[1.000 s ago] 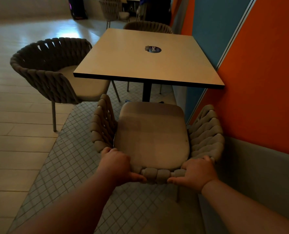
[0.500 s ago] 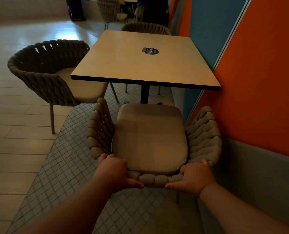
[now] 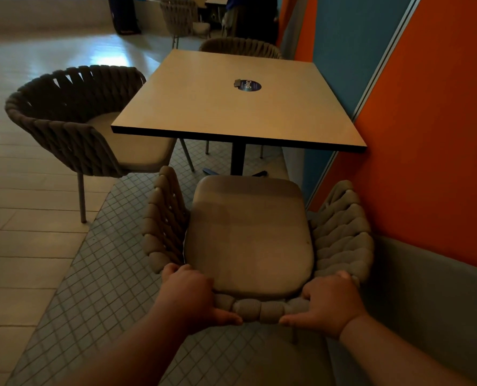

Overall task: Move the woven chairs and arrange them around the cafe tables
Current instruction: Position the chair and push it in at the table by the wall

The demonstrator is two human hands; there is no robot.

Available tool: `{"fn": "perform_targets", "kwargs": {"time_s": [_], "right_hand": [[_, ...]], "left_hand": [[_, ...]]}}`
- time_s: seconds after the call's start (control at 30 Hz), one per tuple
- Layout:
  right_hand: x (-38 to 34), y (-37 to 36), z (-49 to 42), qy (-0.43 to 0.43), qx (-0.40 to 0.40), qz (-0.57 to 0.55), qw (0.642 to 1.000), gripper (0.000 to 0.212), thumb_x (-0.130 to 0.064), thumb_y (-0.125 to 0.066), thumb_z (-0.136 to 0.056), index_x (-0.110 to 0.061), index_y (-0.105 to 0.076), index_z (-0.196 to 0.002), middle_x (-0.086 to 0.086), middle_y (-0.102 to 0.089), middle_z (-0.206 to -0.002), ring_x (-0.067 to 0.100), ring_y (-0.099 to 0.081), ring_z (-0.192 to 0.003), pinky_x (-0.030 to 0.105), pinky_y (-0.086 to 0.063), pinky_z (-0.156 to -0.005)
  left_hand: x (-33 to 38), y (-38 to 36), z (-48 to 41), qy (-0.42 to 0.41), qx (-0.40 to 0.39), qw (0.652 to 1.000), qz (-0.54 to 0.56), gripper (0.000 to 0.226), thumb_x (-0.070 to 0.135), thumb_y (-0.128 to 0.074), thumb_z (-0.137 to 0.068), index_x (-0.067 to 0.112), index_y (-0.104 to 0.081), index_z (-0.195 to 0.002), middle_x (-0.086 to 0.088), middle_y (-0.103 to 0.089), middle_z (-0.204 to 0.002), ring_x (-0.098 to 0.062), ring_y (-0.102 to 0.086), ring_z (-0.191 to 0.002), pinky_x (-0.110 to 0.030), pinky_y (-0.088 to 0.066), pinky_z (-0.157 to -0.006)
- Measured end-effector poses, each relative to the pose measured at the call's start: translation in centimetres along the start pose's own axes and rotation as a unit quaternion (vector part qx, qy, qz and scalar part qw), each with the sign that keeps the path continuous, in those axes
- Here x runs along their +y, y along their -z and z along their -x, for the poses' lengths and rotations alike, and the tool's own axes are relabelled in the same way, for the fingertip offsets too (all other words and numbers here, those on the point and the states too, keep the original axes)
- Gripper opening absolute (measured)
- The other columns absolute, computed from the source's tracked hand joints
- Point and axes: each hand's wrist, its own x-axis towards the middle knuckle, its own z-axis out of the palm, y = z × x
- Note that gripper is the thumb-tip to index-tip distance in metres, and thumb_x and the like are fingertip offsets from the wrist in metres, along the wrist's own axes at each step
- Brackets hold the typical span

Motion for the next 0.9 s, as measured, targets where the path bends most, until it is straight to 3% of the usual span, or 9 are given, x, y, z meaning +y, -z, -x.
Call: {"fn": "perform_targets", "kwargs": {"time_s": [0.47, 0.53, 0.57, 0.6, 0.67, 0.7, 0.73, 0.83, 0.9], "right_hand": [[0.2, -0.4, -0.1, -0.023, -0.033, 0.012, 0.999, 0.121, -0.11, 0.008, -0.028, -0.031, -0.066, -0.082, -0.011, -0.066, -0.086, 0.012, -0.06, -0.086, 0.039, -0.031, -0.088], [0.0, -0.2, -0.4, -0.022, -0.048, 0.009, 0.999, 0.127, -0.111, 0.007, -0.029, -0.031, -0.07, -0.09, -0.011, -0.068, -0.094, 0.013, -0.061, -0.094, 0.041, -0.032, -0.092], [-0.1, 0.0, -0.5, -0.026, -0.071, 0.02, 0.997, 0.133, -0.111, 0.006, -0.03, -0.032, -0.073, -0.101, -0.007, -0.07, -0.108, 0.017, -0.061, -0.106, 0.045, -0.031, -0.098], [-0.2, 0.6, -0.4, -0.041, -0.116, 0.03, 0.992, 0.138, -0.112, 0.002, -0.034, -0.033, -0.071, -0.12, 0.0, -0.067, -0.13, 0.023, -0.054, -0.126, 0.054, -0.026, -0.108], [-1.4, 2.6, 1.6, -0.078, -0.198, 0.035, 0.976, 0.134, -0.112, -0.021, -0.052, -0.032, -0.039, -0.158, 0.012, -0.026, -0.169, 0.039, -0.009, -0.158, 0.07, 0.0, -0.119], [-2.0, 3.5, 2.4, -0.103, -0.184, 0.005, 0.978, 0.133, -0.108, -0.035, -0.059, -0.031, -0.018, -0.165, 0.014, -0.005, -0.174, 0.042, 0.011, -0.158, 0.071, 0.006, -0.119], [-2.6, 4.3, 3.5, -0.129, -0.155, -0.038, 0.979, 0.134, -0.103, -0.046, -0.061, -0.031, -0.004, -0.166, 0.014, 0.007, -0.174, 0.042, 0.019, -0.157, 0.07, 0.007, -0.121], [-4.5, 6.7, 8.6, -0.126, -0.065, -0.131, 0.981, 0.135, -0.103, -0.052, -0.059, -0.039, 0.006, -0.164, 0.009, 0.01, -0.174, 0.037, 0.017, -0.158, 0.064, 0.003, -0.125], [-4.8, 7.8, 12.7, -0.112, -0.048, -0.157, 0.98, 0.136, -0.104, -0.049, -0.058, -0.039, 0.005, -0.164, 0.008, 0.009, -0.175, 0.036, 0.015, -0.159, 0.06, 0.002, -0.126]], "left_hand": [[0.1, -0.3, 0.1, 0.022, -0.02, 0.999, -0.011, 0.103, 0.113, -0.029, -0.048, 0.032, -0.068, -0.097, 0.013, -0.063, -0.093, -0.015, -0.052, -0.106, -0.047, -0.025, -0.105], [0.0, 0.1, 0.0, 0.017, -0.047, 0.999, 0.006, 0.117, 0.114, -0.028, -0.044, 0.035, -0.066, -0.122, 0.01, -0.066, -0.119, -0.022, -0.048, -0.13, -0.053, -0.02, -0.111], [-0.1, 0.5, 0.2, 0.016, -0.067, 0.997, 0.015, 0.128, 0.113, -0.027, -0.041, 0.038, -0.055, -0.142, 0.006, -0.058, -0.143, -0.029, -0.034, -0.147, -0.058, -0.015, -0.116], [-0.2, 0.9, 0.6, 0.022, -0.093, 0.995, 0.03, 0.137, 0.111, -0.03, -0.042, 0.039, -0.036, -0.158, 0.002, -0.038, -0.164, -0.033, -0.013, -0.158, -0.061, -0.007, -0.121], [0.0, 2.0, 3.2, 0.037, -0.131, 0.987, 0.081, 0.145, 0.108, -0.041, -0.046, 0.038, 0.0, -0.166, 0.002, 0.005, -0.176, -0.032, 0.017, -0.159, -0.06, 0.007, -0.124], [-0.1, 2.5, 4.5, 0.046, -0.105, 0.988, 0.101, 0.145, 0.107, -0.044, -0.048, 0.038, 0.009, -0.165, 0.002, 0.014, -0.175, -0.03, 0.022, -0.158, -0.059, 0.011, -0.124], [0.0, 2.9, 6.3, 0.05, -0.073, 0.99, 0.106, 0.142, 0.105, -0.046, -0.054, 0.038, 0.012, -0.164, 0.002, 0.017, -0.174, -0.028, 0.023, -0.158, -0.056, 0.011, -0.125], [0.2, 4.9, 12.5, 0.016, -0.013, 0.995, 0.097, 0.123, 0.094, -0.049, -0.075, 0.035, 0.014, -0.164, 0.004, 0.012, -0.174, -0.021, 0.02, -0.158, -0.05, 0.009, -0.129], [0.3, 6.4, 16.5, 0.012, -0.01, 0.994, 0.104, 0.121, 0.093, -0.045, -0.077, 0.035, 0.014, -0.164, 0.006, 0.01, -0.174, -0.018, 0.018, -0.158, -0.047, 0.008, -0.128]]}}
